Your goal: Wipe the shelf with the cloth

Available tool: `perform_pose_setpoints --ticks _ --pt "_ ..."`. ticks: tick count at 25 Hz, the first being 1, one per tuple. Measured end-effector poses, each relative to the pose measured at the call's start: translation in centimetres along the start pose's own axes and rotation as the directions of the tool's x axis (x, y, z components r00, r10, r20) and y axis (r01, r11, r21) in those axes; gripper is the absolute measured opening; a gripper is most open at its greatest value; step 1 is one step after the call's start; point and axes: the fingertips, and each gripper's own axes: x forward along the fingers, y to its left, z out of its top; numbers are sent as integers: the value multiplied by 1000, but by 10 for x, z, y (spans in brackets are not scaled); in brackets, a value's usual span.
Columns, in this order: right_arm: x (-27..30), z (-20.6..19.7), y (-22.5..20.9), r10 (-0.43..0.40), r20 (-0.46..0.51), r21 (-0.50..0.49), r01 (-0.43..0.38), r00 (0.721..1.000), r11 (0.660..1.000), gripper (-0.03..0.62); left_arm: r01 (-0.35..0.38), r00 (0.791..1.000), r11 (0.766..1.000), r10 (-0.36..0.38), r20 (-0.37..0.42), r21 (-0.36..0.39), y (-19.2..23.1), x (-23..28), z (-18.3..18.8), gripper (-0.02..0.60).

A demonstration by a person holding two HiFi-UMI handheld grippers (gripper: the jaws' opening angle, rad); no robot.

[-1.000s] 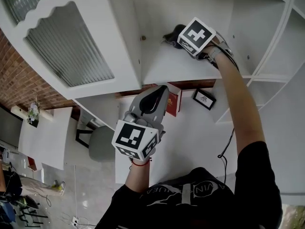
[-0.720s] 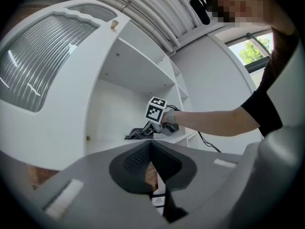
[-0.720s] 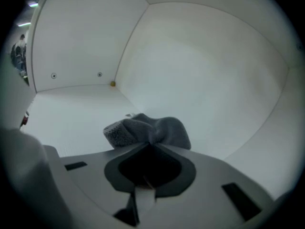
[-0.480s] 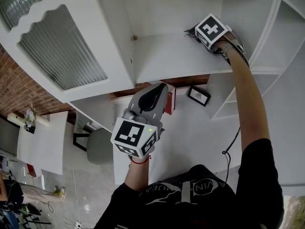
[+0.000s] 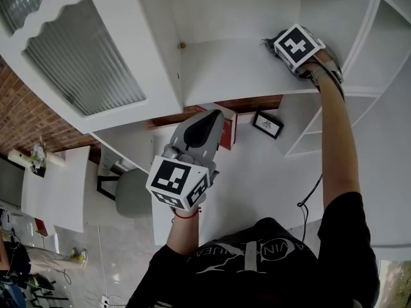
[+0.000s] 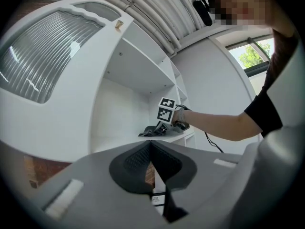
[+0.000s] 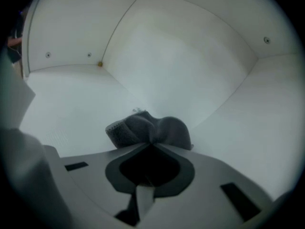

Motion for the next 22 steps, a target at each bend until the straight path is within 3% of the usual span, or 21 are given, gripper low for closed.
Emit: perform_pose_setpoints --ticks 4,10,22 --pt "-15 10 25 106 80 13 -108 991 994 25 -10 1000 1000 10 -6 -9 3 -2 -4 11" --pt "-40 56 91 264 194 -100 -248 945 964 25 -10 1000 1000 9 -14 -17 3 -4 -8 11" --pt "-82 123 190 439 275 -329 -345 855 879 23 -65 998 998 65 -7 -23 10 -19 -5 11"
